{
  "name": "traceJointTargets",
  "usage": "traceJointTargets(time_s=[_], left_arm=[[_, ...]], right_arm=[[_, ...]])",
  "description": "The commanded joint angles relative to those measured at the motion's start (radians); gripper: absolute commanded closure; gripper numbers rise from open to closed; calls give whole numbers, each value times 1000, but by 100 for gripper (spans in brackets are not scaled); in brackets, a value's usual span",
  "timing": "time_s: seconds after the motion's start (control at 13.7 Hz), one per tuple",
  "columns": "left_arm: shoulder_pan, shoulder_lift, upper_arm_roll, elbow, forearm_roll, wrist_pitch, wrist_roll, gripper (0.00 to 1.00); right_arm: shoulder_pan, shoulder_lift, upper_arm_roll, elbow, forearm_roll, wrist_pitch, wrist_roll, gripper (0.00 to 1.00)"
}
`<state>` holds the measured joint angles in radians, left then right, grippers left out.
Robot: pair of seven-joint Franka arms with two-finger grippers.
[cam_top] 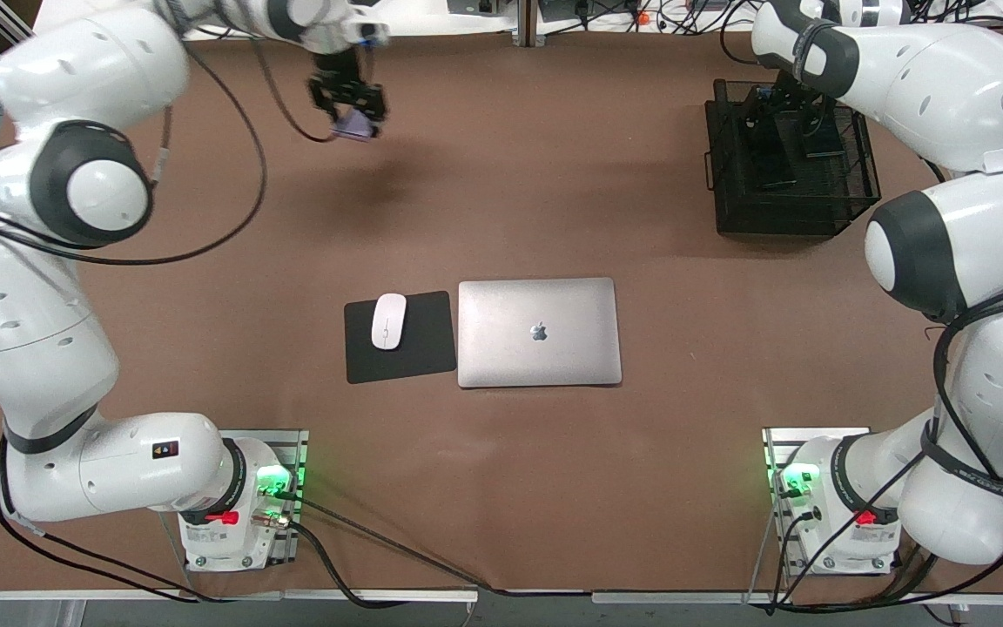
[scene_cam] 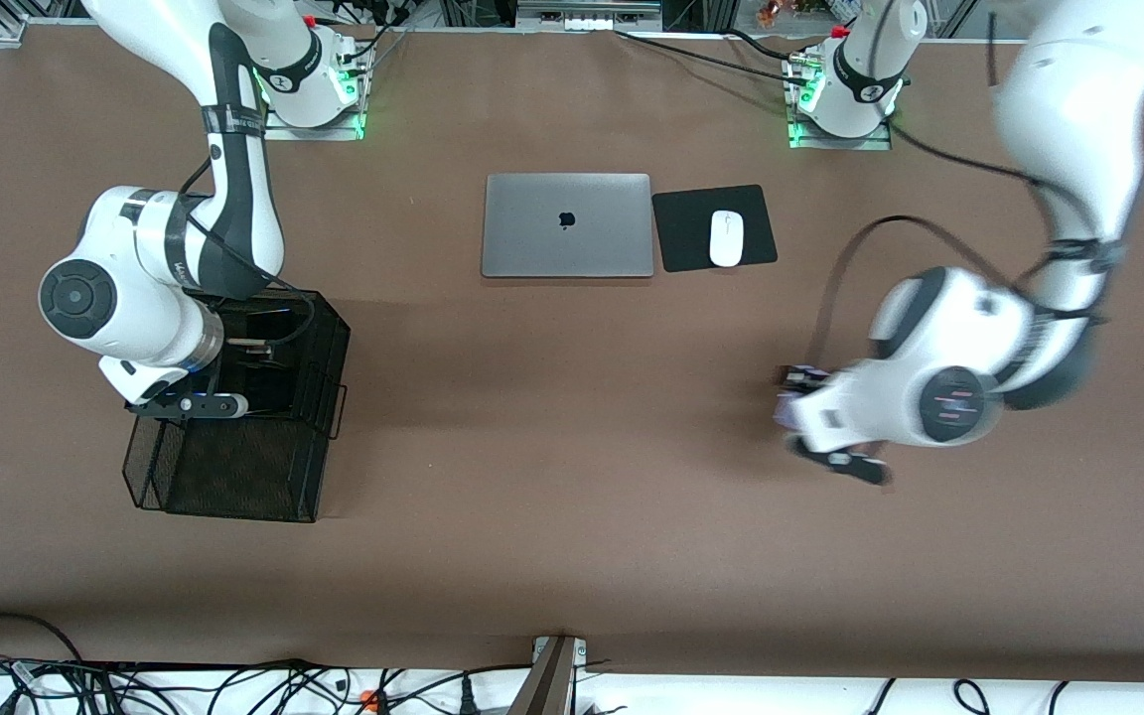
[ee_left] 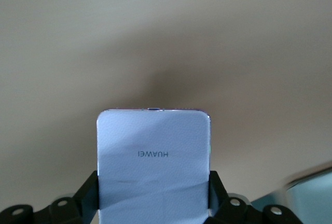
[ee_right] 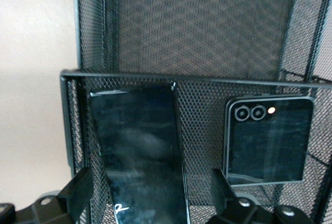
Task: Place phones with both arms
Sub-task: 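Set the white phone down beside the laptop with the left gripper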
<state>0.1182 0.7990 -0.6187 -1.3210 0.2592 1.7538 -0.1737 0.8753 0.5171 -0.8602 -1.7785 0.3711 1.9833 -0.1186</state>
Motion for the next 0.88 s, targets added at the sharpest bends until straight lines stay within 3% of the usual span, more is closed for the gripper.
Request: traceJointTargets(time_s=[0.0,0.29,0.51,0.59,0.66,0.81], left_arm=[[-104,66,16,13,-95,113,-146,68],[-323,167,48,13,-104,476,-487,64],[-429,233,63,11,-90,601,-616,64],[-454,235,77,8,-101,622,-644,10],[-460,227,79,3,-92,622,-686,0],[-422,179,82,-12,-87,568,-704,0]], right_arm=[[-9,-8,-3,86,8,-95,-15,0],[-4,-9,-28,278,-20,-320,40,0],[19,-11,-23,303,-26,-345,122,0],[24,-11,-23,301,-24,-345,125,0],[27,-9,-22,300,-26,-345,134,0],[28,-9,-20,294,-26,-345,143,0]])
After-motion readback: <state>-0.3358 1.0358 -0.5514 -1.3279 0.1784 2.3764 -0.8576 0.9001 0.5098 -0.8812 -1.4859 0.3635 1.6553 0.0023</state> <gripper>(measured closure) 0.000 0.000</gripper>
